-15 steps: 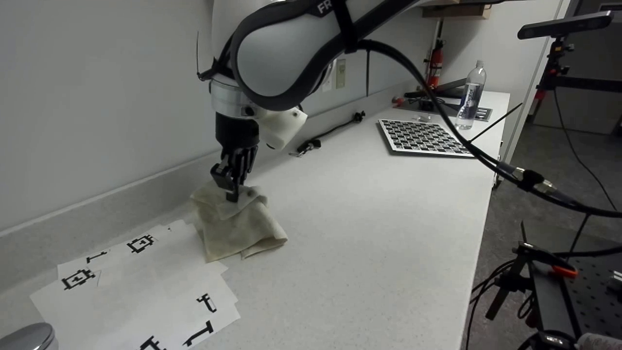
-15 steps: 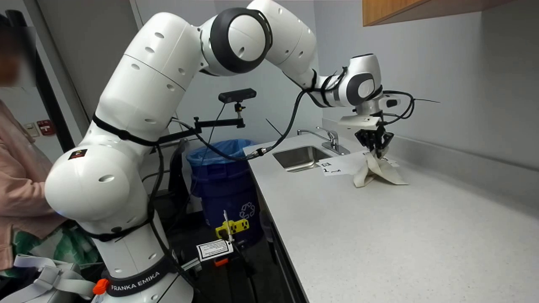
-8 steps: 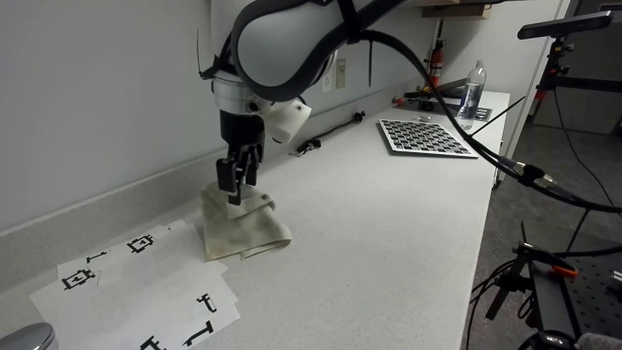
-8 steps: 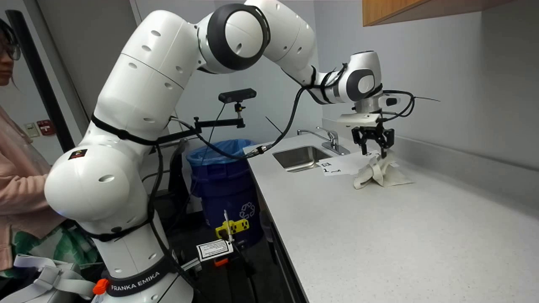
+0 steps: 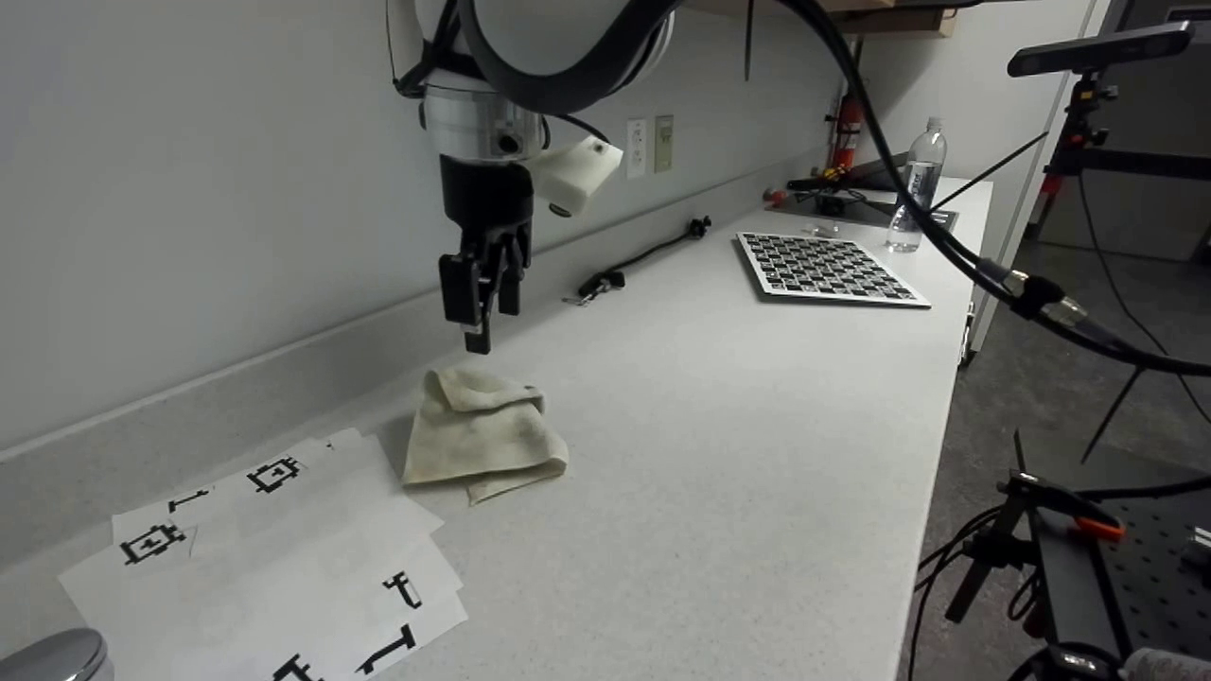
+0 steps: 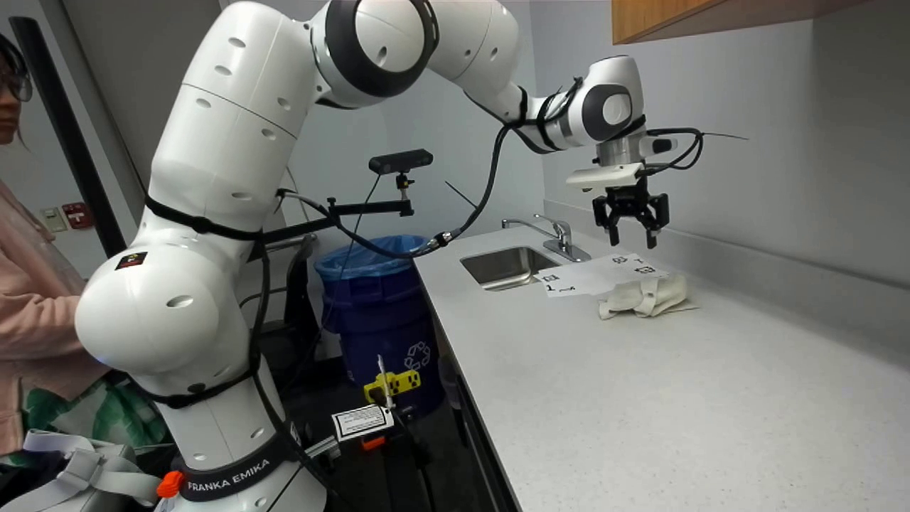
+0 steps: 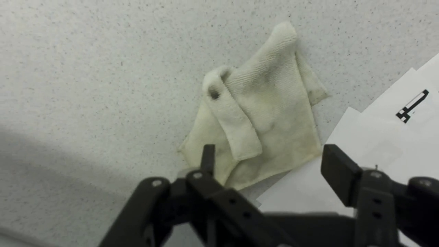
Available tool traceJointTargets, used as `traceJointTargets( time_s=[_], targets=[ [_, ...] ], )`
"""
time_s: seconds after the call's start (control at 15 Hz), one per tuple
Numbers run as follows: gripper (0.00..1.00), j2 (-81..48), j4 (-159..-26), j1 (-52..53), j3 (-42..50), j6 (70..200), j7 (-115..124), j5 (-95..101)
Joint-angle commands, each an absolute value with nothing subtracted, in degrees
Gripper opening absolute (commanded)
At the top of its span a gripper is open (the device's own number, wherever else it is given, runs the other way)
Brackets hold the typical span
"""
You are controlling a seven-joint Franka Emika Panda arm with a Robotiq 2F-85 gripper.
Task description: Wipe the counter using the cloth
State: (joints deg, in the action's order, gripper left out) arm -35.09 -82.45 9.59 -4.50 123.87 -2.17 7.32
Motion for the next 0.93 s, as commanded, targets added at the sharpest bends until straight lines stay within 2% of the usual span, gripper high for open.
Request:
traceJointTargets(
  time_s=[0.0,0.4,0.53,0.87],
  targets=[
    [0.49,-33.9,-83.1,9.3,-4.7,123.3,-3.5,7.2],
    [0.03,-36.9,-81.2,8.9,-5.7,126.5,-2.9,4.5],
    [0.0,-38.0,-80.9,8.9,-5.9,128.3,-2.5,3.6],
    [0.0,-41.2,-80.2,9.1,-5.5,132.9,-1.3,2.7]
  ],
)
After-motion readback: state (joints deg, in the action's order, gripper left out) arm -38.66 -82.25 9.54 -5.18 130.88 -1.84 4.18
